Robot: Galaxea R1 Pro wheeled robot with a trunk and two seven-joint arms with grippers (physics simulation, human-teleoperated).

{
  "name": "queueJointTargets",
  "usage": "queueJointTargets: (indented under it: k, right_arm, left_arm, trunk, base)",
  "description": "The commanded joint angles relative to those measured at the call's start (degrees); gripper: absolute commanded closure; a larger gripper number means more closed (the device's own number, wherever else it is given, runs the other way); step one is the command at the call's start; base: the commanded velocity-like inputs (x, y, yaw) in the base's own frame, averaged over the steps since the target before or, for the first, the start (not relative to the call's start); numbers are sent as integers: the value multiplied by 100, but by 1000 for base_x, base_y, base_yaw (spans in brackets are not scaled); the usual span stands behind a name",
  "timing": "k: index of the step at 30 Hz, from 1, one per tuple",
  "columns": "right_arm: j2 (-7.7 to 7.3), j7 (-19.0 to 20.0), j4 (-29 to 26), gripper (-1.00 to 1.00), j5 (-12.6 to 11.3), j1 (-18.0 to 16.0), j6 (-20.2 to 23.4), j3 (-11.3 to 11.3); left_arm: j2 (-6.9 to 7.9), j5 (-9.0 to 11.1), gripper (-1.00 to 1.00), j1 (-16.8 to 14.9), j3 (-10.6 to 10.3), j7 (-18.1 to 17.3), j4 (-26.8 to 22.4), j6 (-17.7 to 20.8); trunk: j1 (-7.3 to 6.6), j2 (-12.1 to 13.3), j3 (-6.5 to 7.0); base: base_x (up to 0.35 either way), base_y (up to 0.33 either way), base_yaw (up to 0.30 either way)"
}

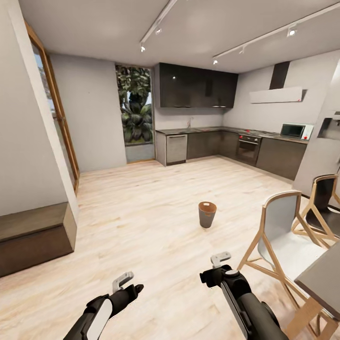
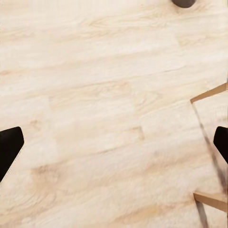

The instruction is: Put the three can of soda from the living room inside the tash can in the kitchen.

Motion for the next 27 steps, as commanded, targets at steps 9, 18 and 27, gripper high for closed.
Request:
queueJointTargets:
  k: [9,18,27]
  right_arm:
    - [-10,26,7,-100,-4,3,6,34]
    - [21,-47,27,-100,-1,-13,-27,-25]
    - [-37,3,76,-100,-3,-262,-140,-164]
  left_arm:
    - [1,0,-100,0,1,0,0,-4]
    - [11,0,-100,0,1,0,0,-1]
    - [43,8,-100,0,9,8,15,-9]
  trunk:
    - [0,0,0]
    - [0,0,0]
    - [0,0,0]
  base:
    - [339,160,0]
    - [338,157,0]
    - [338,136,-57]
